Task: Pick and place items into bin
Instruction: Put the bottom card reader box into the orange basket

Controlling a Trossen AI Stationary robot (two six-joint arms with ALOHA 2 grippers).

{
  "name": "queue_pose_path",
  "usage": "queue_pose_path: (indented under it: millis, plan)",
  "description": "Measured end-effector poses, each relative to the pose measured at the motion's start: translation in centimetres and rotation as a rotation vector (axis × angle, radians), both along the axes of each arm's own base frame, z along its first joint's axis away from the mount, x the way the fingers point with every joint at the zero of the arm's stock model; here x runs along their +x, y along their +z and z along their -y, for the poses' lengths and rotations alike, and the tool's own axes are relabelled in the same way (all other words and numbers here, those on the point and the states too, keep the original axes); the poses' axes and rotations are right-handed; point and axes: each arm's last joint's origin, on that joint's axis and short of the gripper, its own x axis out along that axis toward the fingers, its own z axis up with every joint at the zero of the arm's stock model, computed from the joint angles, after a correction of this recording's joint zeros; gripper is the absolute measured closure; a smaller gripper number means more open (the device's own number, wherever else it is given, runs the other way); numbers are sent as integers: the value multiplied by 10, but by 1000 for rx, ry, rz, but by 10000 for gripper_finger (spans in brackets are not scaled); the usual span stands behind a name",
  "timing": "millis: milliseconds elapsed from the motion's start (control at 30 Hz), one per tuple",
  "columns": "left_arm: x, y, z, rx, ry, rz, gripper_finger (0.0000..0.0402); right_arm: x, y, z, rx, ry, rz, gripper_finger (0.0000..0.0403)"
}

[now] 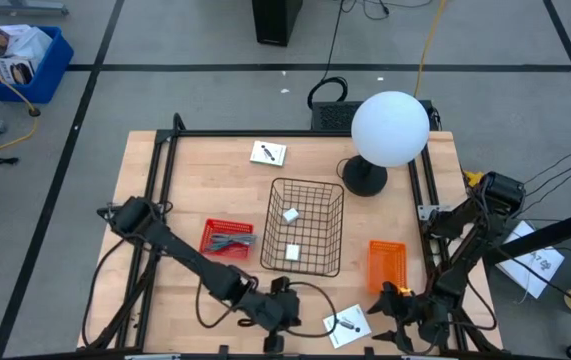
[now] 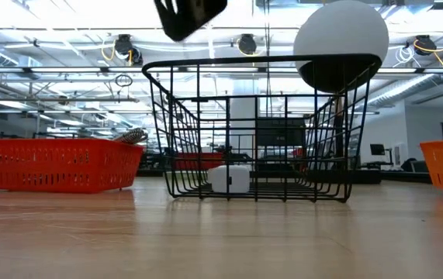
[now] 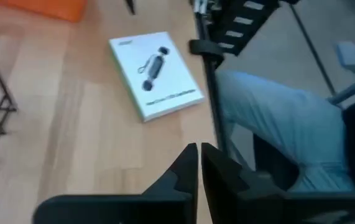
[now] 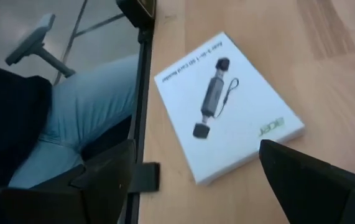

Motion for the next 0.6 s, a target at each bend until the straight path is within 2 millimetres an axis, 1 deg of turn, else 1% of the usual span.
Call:
queue_pose_path:
  millis: [67,167,267,400,500,600]
  plan:
    - [0,-6,4,19,-8,-4,378,-2,0,-1,10,-4,-3,76]
    - [-4,-18,13,71,-42,-13,395,-3,1,-2,9,-21,20,90]
    - [-4,-22,16,76,-51,-10,394,-3,1,-2,35,-40,8,115]
    - [4,-26,13,71,-85,25,387,-3,1,-2,59,-33,-16,170]
    - [9,-26,10,48,-103,38,397,-2,2,-4,76,-23,-6,222]
    - [12,-29,6,48,-96,25,391,-1,6,-6,75,9,36,276]
